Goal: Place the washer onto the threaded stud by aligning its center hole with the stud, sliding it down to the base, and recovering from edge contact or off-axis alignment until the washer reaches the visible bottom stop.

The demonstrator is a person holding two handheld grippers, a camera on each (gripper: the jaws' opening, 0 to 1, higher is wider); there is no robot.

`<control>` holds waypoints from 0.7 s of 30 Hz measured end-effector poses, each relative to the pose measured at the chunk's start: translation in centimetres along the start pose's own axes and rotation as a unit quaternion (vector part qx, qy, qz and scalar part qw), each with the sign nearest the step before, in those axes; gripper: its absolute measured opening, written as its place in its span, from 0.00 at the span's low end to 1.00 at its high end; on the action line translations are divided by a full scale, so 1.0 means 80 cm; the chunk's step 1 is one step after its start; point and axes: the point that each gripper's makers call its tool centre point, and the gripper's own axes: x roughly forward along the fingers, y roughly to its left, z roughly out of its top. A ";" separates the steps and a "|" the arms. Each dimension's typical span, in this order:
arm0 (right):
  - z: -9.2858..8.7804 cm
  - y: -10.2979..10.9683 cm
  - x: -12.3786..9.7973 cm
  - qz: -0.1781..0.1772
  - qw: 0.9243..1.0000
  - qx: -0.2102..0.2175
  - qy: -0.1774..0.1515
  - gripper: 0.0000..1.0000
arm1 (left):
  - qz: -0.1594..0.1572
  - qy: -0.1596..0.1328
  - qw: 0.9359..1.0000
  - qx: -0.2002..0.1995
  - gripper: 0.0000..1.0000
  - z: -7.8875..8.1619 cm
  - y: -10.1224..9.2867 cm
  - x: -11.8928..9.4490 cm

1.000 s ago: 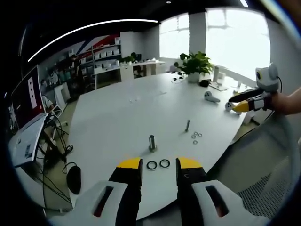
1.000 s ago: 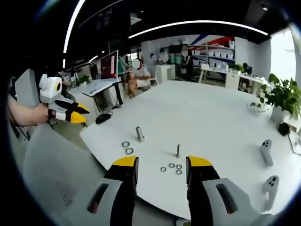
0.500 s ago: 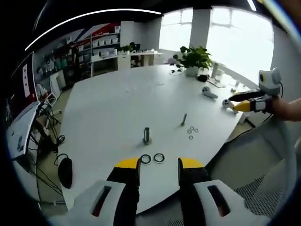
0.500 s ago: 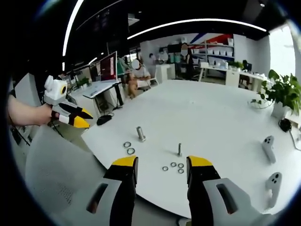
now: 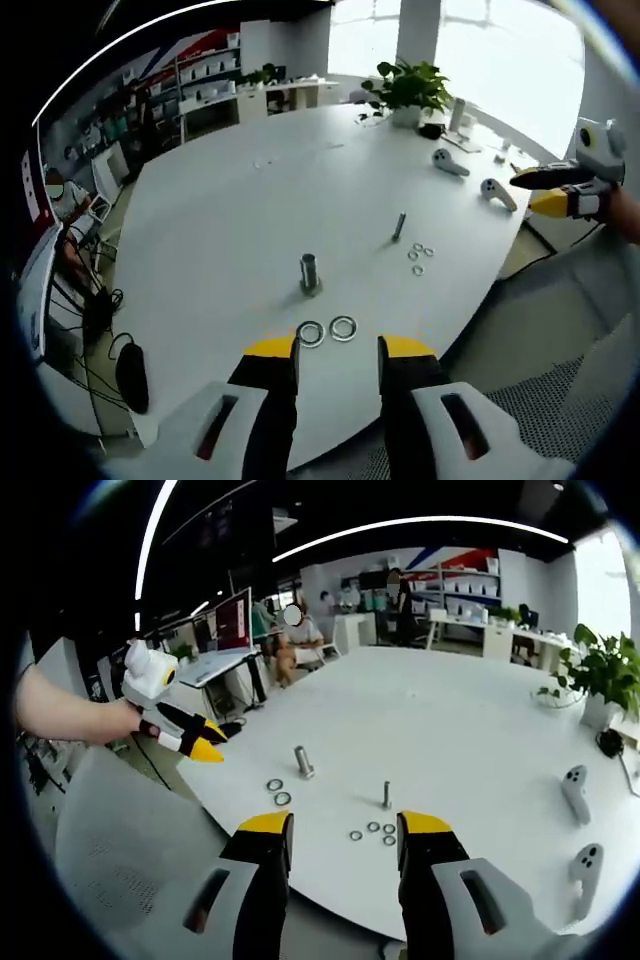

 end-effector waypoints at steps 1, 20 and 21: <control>0.001 -0.001 -0.001 -0.002 1.000 0.000 -0.002 0.44 | -0.001 0.006 1.000 0.003 0.30 -0.001 0.000 0.004; -0.002 0.003 0.001 0.005 1.000 -0.003 0.005 0.43 | -0.009 0.088 0.995 0.039 0.30 -0.041 0.016 0.061; -0.003 0.003 0.002 0.006 1.000 -0.003 0.006 0.43 | -0.009 0.094 0.994 0.047 0.30 -0.041 0.018 0.064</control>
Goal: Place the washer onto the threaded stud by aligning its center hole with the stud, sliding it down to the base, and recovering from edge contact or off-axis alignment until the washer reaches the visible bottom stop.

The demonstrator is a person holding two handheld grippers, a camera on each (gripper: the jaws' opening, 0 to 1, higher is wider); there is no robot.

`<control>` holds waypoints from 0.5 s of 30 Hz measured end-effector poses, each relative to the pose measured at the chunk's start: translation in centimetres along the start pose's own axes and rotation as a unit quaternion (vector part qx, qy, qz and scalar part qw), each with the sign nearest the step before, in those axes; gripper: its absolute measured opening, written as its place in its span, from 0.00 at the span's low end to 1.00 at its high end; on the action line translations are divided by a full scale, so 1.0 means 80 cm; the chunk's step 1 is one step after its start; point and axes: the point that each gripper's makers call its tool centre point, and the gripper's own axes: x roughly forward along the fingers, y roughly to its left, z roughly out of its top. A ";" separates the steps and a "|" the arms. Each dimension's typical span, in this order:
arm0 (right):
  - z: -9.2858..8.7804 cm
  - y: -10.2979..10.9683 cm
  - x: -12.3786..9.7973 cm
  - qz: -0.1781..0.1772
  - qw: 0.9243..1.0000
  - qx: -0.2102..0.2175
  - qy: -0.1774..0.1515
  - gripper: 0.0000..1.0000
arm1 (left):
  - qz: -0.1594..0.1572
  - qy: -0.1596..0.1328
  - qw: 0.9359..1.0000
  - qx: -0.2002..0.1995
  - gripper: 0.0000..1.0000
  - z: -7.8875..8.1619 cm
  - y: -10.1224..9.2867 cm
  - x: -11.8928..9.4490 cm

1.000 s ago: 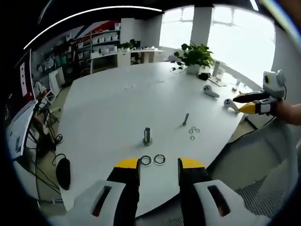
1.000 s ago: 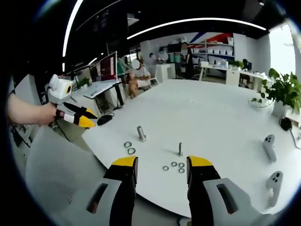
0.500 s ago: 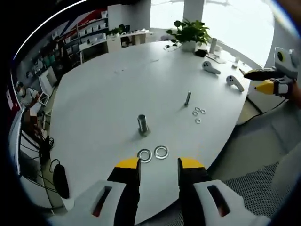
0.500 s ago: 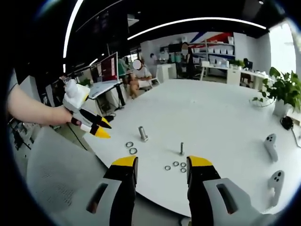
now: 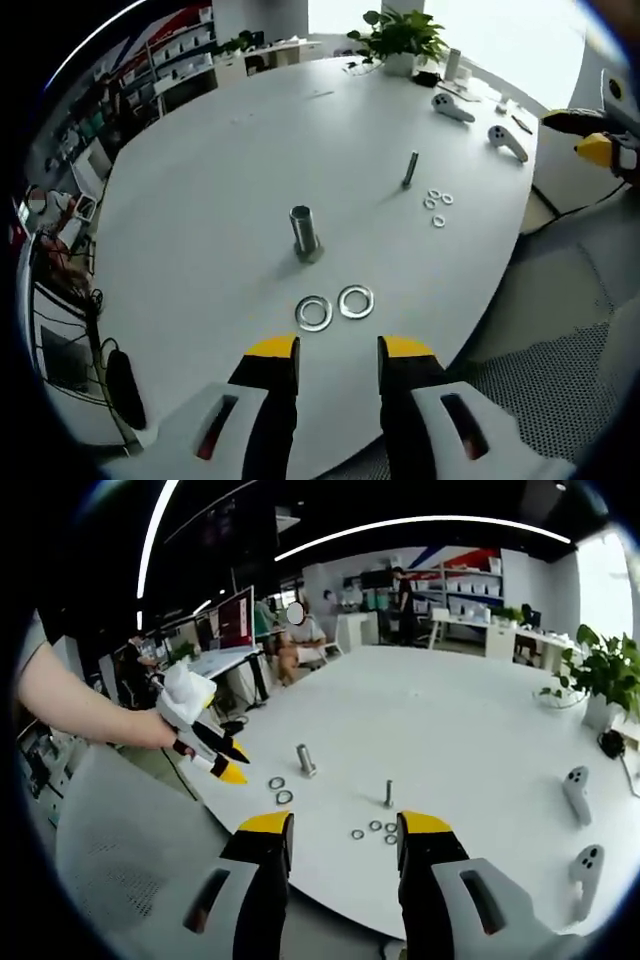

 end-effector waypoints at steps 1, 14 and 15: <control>0.000 0.000 0.000 0.000 1.000 -0.001 0.001 0.43 | -0.001 0.003 1.000 0.003 0.30 0.000 0.002 0.002; -0.002 -0.002 0.000 -0.003 1.000 -0.003 0.004 0.43 | -0.014 0.070 0.997 0.033 0.29 -0.006 0.017 0.037; -0.002 -0.002 0.000 -0.003 1.000 -0.004 0.005 0.43 | -0.016 0.078 0.996 0.038 0.29 -0.008 0.017 0.041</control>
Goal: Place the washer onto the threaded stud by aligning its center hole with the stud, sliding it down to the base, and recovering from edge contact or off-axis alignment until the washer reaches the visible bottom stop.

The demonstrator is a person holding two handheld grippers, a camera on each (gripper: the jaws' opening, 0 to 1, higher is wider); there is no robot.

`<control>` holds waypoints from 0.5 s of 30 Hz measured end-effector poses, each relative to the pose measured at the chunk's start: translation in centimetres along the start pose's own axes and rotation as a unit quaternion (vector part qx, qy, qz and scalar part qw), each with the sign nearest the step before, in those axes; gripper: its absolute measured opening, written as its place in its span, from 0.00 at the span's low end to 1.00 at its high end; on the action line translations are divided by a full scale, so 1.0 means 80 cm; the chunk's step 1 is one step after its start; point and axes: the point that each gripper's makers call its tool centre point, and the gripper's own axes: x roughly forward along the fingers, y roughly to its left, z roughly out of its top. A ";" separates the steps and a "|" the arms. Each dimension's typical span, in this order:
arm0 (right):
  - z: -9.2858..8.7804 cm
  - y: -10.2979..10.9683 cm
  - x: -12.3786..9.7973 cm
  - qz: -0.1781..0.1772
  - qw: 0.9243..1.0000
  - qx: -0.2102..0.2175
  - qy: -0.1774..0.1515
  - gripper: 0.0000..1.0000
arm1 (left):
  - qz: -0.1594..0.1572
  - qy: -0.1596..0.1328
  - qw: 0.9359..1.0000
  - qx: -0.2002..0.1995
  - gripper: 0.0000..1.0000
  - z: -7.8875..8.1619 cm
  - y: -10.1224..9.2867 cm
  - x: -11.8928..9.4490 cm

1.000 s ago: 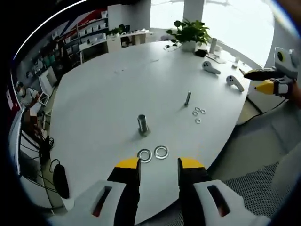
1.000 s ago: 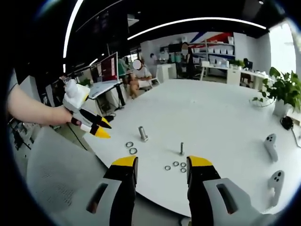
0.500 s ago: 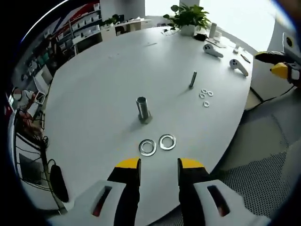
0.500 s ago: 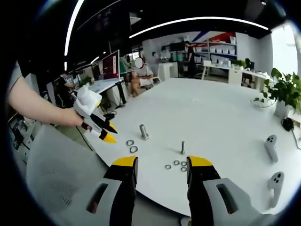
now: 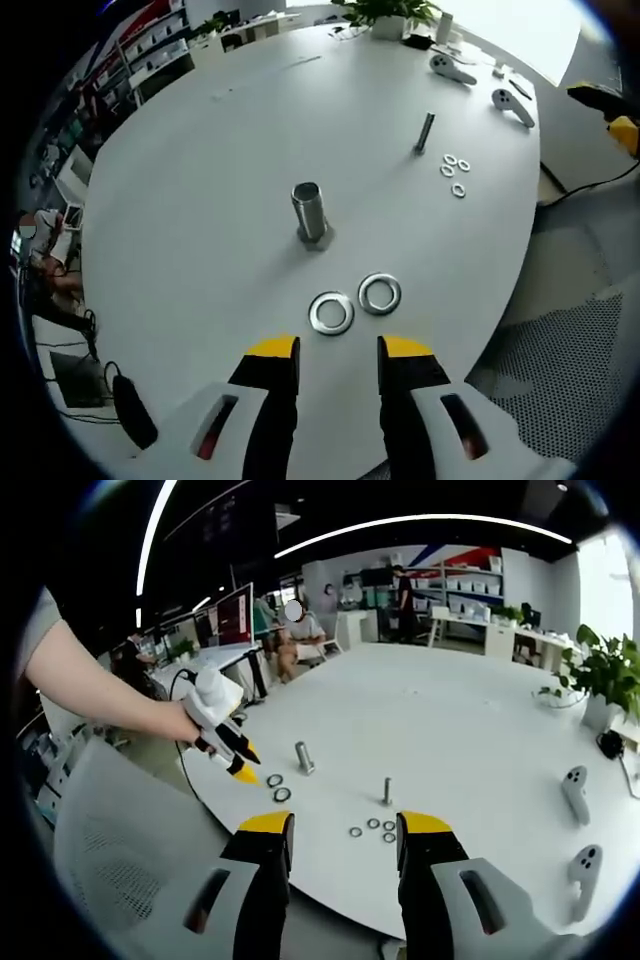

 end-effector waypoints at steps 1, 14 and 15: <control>0.000 0.000 0.000 0.000 1.000 -0.001 0.000 0.43 | 0.001 0.008 1.000 0.004 0.29 -0.002 0.002 0.004; -0.001 -0.004 -0.001 -0.005 1.000 0.006 0.000 0.43 | -0.003 0.050 0.998 0.045 0.27 0.002 0.003 0.029; -0.002 -0.004 -0.001 -0.005 1.000 0.006 0.001 0.43 | -0.002 0.052 0.998 0.048 0.27 0.002 0.004 0.029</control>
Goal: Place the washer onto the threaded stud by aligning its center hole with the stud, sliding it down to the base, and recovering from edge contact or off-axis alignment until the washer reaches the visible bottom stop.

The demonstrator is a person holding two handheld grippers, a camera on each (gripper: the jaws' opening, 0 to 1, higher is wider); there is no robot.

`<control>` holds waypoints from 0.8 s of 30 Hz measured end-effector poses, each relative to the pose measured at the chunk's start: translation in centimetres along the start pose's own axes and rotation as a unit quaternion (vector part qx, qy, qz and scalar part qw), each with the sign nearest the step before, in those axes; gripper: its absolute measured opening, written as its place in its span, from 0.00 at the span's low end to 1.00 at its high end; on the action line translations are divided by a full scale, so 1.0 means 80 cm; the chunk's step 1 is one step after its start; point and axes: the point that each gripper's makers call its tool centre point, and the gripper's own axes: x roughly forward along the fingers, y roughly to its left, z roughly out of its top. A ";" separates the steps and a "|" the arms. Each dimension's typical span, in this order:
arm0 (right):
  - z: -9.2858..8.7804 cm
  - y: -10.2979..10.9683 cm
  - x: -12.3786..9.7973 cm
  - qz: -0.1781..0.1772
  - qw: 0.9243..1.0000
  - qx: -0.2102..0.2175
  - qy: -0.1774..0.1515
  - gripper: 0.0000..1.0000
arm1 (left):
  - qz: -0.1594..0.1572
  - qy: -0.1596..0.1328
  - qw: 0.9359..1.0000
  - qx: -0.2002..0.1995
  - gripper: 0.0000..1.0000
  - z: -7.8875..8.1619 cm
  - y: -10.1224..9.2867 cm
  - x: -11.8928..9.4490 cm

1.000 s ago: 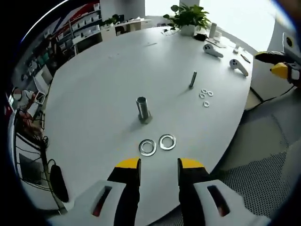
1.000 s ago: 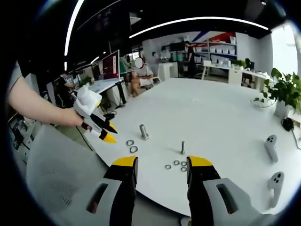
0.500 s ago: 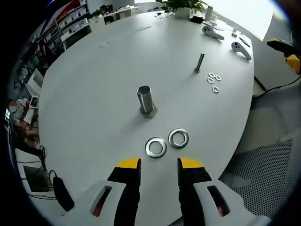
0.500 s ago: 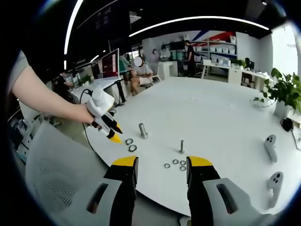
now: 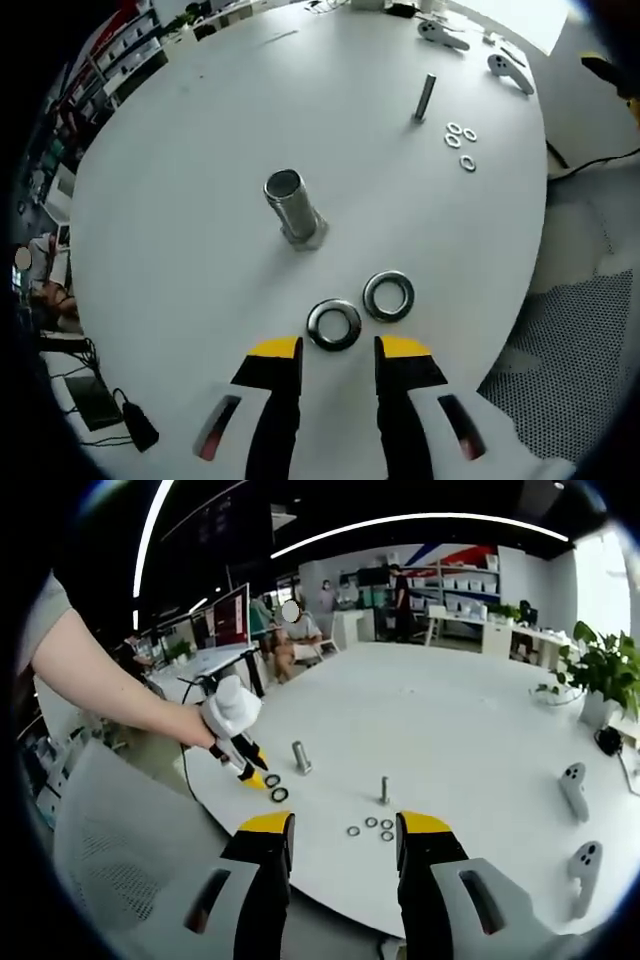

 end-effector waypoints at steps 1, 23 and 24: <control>0.000 0.000 0.000 0.000 1.000 0.000 0.000 0.43 | 0.002 0.003 1.000 0.007 0.27 0.000 0.002 0.001; 0.001 -0.005 0.000 -0.005 1.000 0.006 -0.003 0.41 | -0.019 0.076 0.996 0.043 0.25 0.005 0.002 0.015; 0.001 -0.005 0.000 -0.005 1.000 0.006 -0.003 0.41 | -0.017 0.080 0.996 0.043 0.25 0.005 0.002 0.015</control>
